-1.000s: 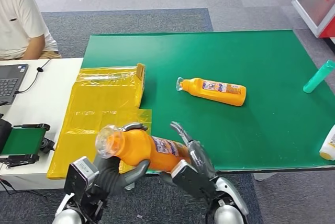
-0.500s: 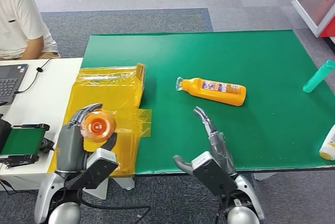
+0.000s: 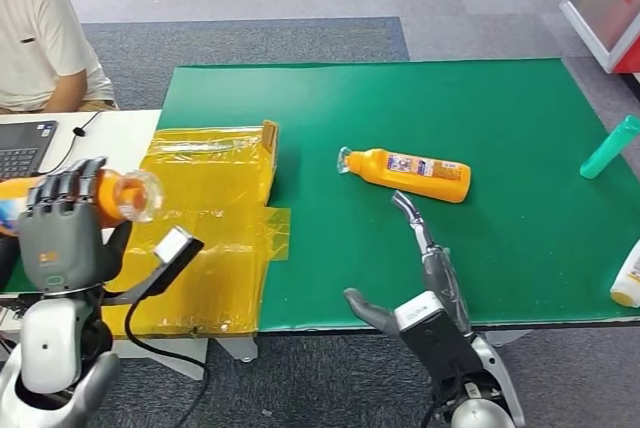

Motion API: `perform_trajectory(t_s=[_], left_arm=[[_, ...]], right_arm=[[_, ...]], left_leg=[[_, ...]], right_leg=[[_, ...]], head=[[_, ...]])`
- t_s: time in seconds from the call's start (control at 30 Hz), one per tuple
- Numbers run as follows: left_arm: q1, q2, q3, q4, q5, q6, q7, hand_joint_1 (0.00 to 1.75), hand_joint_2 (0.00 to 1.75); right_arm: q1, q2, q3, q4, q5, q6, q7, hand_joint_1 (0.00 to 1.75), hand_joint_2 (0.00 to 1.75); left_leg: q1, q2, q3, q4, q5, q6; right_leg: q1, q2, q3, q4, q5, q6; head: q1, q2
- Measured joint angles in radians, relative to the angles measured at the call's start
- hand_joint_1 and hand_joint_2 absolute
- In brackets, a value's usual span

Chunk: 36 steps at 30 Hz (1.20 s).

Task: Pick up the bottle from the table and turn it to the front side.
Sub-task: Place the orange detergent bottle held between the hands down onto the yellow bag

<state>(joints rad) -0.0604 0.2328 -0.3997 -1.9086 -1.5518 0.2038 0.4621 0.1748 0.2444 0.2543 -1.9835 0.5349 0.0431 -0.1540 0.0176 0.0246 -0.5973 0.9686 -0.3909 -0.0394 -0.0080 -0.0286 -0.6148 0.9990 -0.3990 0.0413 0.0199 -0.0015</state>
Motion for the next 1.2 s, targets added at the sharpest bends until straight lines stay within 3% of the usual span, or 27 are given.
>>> perform_trajectory(t_s=[0.07,0.13,0.37,0.73,1.2], left_arm=[[-0.048,0.066,-0.085,0.058,0.0,-0.006,0.0,1.75,1.75],[-0.084,0.102,-0.135,0.121,0.0,-0.013,-0.032,1.75,1.75],[-0.127,0.113,-0.162,0.285,0.0,-0.026,-0.187,1.75,1.75],[-0.171,0.038,-0.16,0.397,0.0,-0.08,-0.276,1.75,1.75],[-0.168,-0.162,0.015,0.477,0.0,-0.111,-0.424,1.75,1.75]], right_arm=[[0.0,0.0,-0.002,-0.011,-0.007,-0.001,-0.006,0.0,1.75],[0.0,0.0,-0.005,-0.025,-0.013,-0.002,-0.01,0.0,1.75],[0.002,0.0,-0.016,-0.091,-0.028,0.002,-0.031,0.0,1.75],[-0.005,-0.004,-0.012,-0.176,-0.041,0.016,-0.066,0.0,1.75],[-0.012,-0.015,-0.012,-0.234,-0.06,0.021,-0.088,0.0,1.75]], left_leg=[[0.0,0.001,0.0,0.0,0.0,0.0],[-0.001,0.002,0.0,0.0,0.0,0.0],[-0.002,0.002,-0.001,0.0,0.0,0.0],[-0.002,0.002,-0.002,0.0,0.0,0.0],[-0.002,0.002,-0.003,0.0,0.0,0.0]], right_leg=[[0.0,0.001,-0.001,0.0,0.001,-0.001],[-0.001,0.003,-0.001,0.0,0.002,0.0],[-0.002,0.003,-0.002,0.0,0.002,0.0],[-0.002,0.003,-0.003,0.0,0.001,0.0],[-0.002,0.003,-0.004,0.0,0.001,0.0]], head=[[0.0,0.0],[0.0,0.0],[0.0,0.0],[0.0,0.0],[0.0,0.0]])
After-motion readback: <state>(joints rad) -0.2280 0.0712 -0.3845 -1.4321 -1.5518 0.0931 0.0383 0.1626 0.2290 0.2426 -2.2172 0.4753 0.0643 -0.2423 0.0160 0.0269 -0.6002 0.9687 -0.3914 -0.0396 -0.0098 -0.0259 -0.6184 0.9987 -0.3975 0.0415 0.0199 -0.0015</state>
